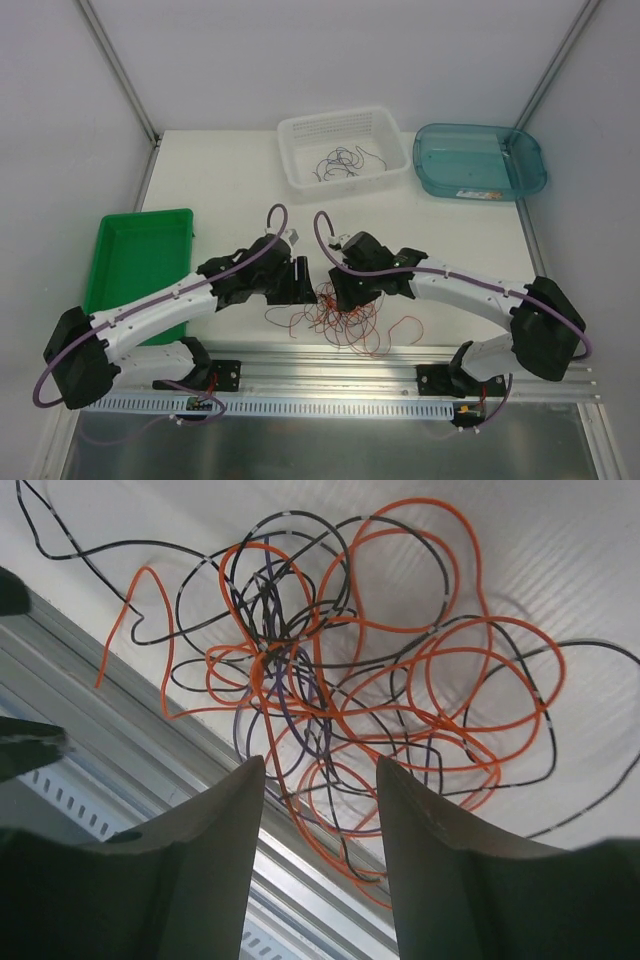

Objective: Untangle the cables
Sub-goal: Untie the cable.

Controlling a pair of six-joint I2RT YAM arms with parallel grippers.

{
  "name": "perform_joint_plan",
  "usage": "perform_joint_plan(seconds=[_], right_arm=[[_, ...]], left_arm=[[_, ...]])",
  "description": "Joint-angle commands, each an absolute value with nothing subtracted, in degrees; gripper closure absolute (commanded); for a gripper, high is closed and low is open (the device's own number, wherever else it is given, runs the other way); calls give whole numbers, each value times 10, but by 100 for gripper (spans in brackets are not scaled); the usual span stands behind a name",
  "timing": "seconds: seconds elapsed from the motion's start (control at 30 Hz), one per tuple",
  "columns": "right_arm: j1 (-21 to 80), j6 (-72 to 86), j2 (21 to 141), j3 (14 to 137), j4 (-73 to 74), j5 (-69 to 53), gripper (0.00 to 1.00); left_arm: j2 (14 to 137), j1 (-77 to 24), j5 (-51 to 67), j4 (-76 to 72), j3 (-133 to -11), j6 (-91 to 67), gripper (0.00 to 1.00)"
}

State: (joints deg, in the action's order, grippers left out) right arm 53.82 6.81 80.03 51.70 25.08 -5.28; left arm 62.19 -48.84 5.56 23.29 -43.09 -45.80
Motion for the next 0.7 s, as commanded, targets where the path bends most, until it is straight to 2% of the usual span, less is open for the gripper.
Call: perform_joint_plan(seconds=[0.0,0.27,0.43,0.53,0.67], right_arm=[[540,91,827,512,208,-109,48],[533,114,877,512,187,-124,52],[509,137,879,491,160,-143,65],[507,139,872,487,156,-144,77],[504,143,859,480,150,-142,91]], left_arm=[[658,-507,18,165,-420,-511,44],[763,-527,13,87,-404,-553,49],[832,-529,12,45,-399,-578,58],[861,-529,17,30,-403,-583,66],[875,-529,13,18,-406,-587,91]])
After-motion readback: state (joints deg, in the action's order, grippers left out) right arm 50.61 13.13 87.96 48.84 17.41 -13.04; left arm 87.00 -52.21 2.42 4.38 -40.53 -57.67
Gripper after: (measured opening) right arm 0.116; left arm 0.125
